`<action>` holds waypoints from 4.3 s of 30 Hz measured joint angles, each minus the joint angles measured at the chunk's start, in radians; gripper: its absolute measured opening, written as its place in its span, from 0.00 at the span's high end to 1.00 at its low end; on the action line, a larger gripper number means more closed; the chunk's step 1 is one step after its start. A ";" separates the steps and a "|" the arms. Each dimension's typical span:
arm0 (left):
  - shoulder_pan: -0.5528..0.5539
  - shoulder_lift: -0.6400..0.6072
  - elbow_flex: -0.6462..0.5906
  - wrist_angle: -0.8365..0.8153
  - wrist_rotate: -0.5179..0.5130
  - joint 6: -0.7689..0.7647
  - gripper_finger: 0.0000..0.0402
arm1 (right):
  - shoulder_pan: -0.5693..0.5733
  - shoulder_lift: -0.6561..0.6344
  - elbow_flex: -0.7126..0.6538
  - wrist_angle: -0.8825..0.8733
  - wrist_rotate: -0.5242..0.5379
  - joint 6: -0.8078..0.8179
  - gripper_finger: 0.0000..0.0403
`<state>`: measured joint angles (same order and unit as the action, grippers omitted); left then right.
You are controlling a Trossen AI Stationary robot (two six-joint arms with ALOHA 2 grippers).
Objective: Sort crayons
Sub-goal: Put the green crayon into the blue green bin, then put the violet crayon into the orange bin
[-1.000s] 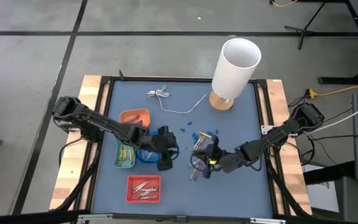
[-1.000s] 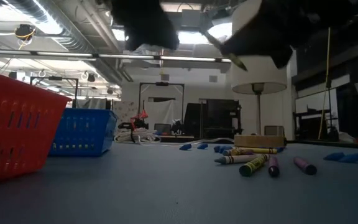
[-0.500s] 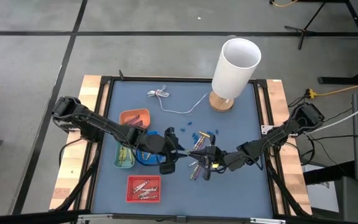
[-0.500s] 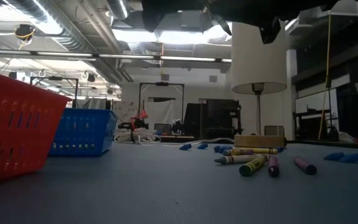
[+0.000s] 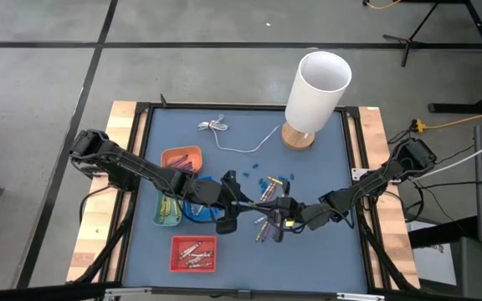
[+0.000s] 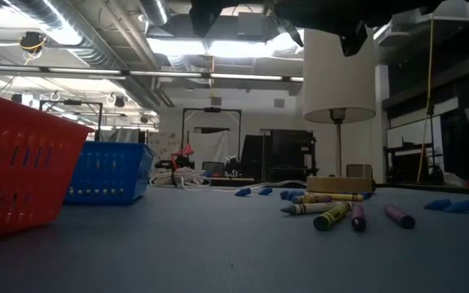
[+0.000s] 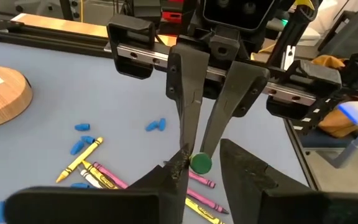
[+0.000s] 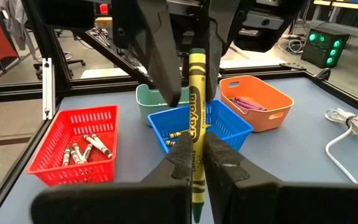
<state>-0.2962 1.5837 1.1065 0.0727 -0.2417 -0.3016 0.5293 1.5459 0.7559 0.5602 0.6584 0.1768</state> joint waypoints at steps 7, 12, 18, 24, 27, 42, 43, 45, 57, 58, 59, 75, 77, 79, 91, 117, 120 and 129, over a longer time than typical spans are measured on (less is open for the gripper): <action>0.000 0.000 0.000 0.000 -0.003 0.000 0.92 | 0.000 0.000 0.000 0.000 -0.004 0.000 0.96; 0.000 0.000 0.000 -0.001 -0.010 -0.001 0.98 | 0.000 0.000 0.000 -0.002 -0.003 0.000 0.96; 0.000 0.000 0.000 -0.004 -0.023 -0.001 0.98 | 0.000 0.000 0.000 -0.003 -0.001 0.000 0.96; 0.000 0.000 0.000 -0.005 -0.025 -0.009 0.98 | 0.000 0.000 0.000 -0.004 -0.009 0.001 0.96; 0.000 0.000 0.000 -0.005 -0.024 -0.010 0.98 | -0.002 0.000 0.000 -0.004 -0.032 0.001 0.93; 0.010 -0.188 0.002 -0.472 0.086 -0.286 0.98 | -0.002 0.000 0.001 -0.125 -0.050 0.001 0.65; 0.010 -0.215 0.002 -0.549 0.105 -0.322 0.98 | -0.002 0.000 0.001 -0.142 -0.053 0.001 0.65; 0.010 -0.261 0.002 -0.705 0.155 -0.393 0.98 | -0.001 0.000 0.001 -0.180 -0.072 0.001 0.66; -0.081 -0.332 0.001 -1.333 0.192 -0.763 0.98 | 0.000 0.000 0.001 -0.281 -0.144 0.001 0.66; -0.087 -0.331 0.001 -1.332 0.182 -0.773 0.98 | -0.001 0.000 0.001 -0.291 -0.168 0.001 0.66; -0.092 -0.330 0.001 -1.333 0.171 -0.784 0.98 | -0.001 0.000 0.001 -0.304 -0.195 0.001 0.66; -0.124 -0.304 0.000 -1.337 0.030 -0.850 0.93 | -0.001 0.058 0.000 -0.518 -0.389 -0.033 0.66; -0.124 -0.304 0.000 -1.336 0.026 -0.850 0.89 | -0.001 0.059 0.000 -0.520 -0.402 -0.051 0.66; -0.124 -0.304 0.000 -1.337 0.023 -0.850 0.84 | -0.001 0.058 0.000 -0.517 -0.415 -0.065 0.66; -0.124 -0.304 0.000 -1.336 0.016 -0.850 0.76 | -0.008 0.058 0.000 -0.604 -0.502 -0.186 0.66; -0.124 -0.304 0.000 -1.307 0.012 -0.848 0.76 | -0.118 0.156 0.004 -0.658 -0.692 -0.264 0.66; -0.124 -0.304 0.000 -1.306 -0.015 -0.847 0.76 | -0.118 0.157 0.003 -0.660 -0.693 -0.264 0.69; -0.124 -0.304 0.000 -1.306 -0.078 -0.846 0.76 | -0.117 0.158 0.002 -0.663 -0.707 -0.263 0.94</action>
<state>-0.4202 1.2797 1.1061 -1.2331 -0.3199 -1.1473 0.4126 1.7041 0.7579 -0.1027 -0.0482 -0.0864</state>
